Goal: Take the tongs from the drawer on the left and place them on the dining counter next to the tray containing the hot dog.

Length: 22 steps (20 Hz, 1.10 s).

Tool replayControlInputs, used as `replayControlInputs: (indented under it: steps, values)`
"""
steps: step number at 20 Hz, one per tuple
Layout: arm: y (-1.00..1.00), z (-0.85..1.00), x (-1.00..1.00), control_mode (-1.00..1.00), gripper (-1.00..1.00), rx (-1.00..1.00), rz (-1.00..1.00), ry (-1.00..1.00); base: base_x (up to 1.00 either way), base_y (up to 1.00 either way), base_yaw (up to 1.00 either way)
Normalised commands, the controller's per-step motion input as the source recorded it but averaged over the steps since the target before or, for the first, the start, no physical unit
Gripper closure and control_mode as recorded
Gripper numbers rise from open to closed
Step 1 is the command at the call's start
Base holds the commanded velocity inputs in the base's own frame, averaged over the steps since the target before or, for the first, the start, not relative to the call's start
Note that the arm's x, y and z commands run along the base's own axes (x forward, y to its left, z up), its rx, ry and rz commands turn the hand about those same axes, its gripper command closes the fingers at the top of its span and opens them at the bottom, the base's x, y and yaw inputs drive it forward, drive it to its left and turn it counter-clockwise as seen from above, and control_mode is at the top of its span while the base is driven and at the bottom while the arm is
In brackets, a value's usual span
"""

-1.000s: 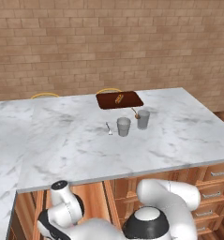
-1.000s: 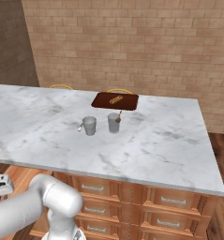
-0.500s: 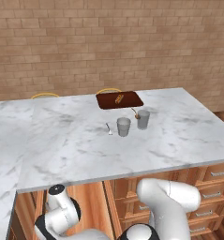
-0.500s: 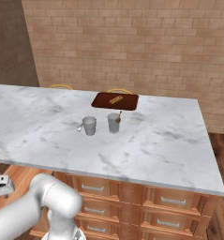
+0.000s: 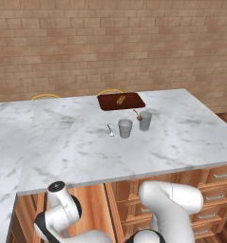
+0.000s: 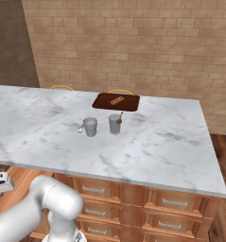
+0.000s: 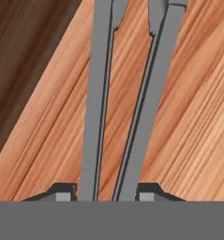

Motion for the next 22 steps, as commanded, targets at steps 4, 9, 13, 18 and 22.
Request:
replayControlInputs:
  steps: [4, 9, 13, 18, 22]
  values:
    - [0.0, 1.0, -0.15, -1.0, 1.0, 0.01, -0.11, -0.18, 0.0, 0.0, 0.0]
    - [0.0, 1.0, -0.24, -1.0, 1.0, 0.03, -0.11, -0.18, 0.0, 0.0, 0.0]
    - [-0.19, 1.0, -0.02, -1.0, 1.0, 0.0, -0.14, -0.14, 0.0, 0.0, 0.0]
    - [-0.56, 1.0, 0.17, -1.0, 1.0, 0.0, -0.08, -0.08, 0.0, 0.0, 0.0]
    - [-0.84, 1.0, 0.27, -1.0, 1.0, 0.0, -0.08, -0.06, 0.0, 0.0, 0.0]
